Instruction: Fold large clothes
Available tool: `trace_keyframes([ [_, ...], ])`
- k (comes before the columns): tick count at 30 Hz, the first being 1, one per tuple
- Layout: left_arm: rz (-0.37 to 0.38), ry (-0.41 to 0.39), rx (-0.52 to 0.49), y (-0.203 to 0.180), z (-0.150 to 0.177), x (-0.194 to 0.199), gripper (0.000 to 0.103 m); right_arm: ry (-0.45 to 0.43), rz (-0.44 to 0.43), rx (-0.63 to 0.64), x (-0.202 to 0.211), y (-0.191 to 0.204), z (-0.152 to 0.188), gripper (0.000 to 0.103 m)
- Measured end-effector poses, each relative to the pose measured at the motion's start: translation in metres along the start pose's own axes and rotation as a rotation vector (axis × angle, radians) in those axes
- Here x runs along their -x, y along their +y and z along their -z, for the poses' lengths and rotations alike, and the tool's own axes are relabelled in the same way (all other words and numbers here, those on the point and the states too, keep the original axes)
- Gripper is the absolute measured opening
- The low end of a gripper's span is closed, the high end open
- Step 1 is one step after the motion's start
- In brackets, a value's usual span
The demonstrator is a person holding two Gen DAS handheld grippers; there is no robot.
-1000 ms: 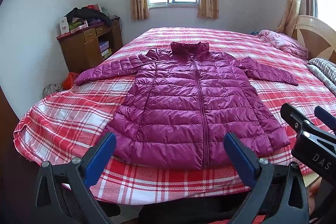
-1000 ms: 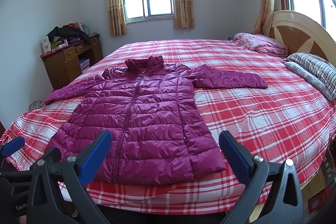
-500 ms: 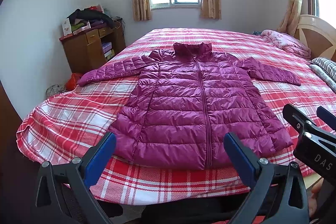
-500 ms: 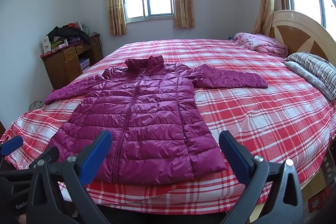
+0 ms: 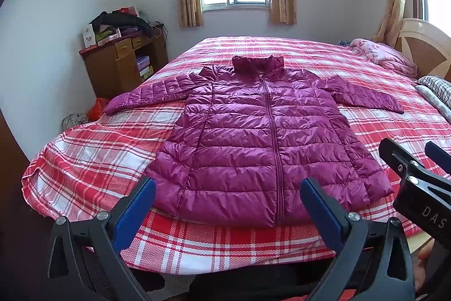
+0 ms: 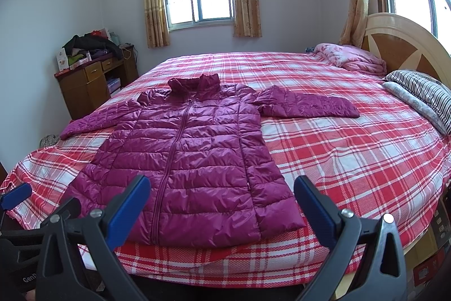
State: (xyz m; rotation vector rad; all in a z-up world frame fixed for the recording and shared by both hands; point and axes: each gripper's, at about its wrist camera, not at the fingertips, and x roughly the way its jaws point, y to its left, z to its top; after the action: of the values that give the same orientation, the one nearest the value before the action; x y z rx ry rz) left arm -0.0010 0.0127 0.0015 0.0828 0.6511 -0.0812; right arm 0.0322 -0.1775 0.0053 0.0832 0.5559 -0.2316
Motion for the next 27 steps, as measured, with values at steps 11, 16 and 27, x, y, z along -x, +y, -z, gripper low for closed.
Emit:
trace_keyframes([
  [11,0.005,0.01,-0.004,-0.002,0.002,-0.002,0.102,0.012,-0.001,-0.003,-0.003,0.0,0.002,0.103],
  [16,0.008,0.017,-0.006,-0.003,0.002,-0.004,0.102,0.013,-0.001,-0.002,-0.003,0.0,0.002,0.103],
  [27,0.047,0.046,-0.001,-0.002,0.0,-0.022,0.102,0.048,-0.006,-0.022,-0.018,-0.009,-0.001,0.103],
])
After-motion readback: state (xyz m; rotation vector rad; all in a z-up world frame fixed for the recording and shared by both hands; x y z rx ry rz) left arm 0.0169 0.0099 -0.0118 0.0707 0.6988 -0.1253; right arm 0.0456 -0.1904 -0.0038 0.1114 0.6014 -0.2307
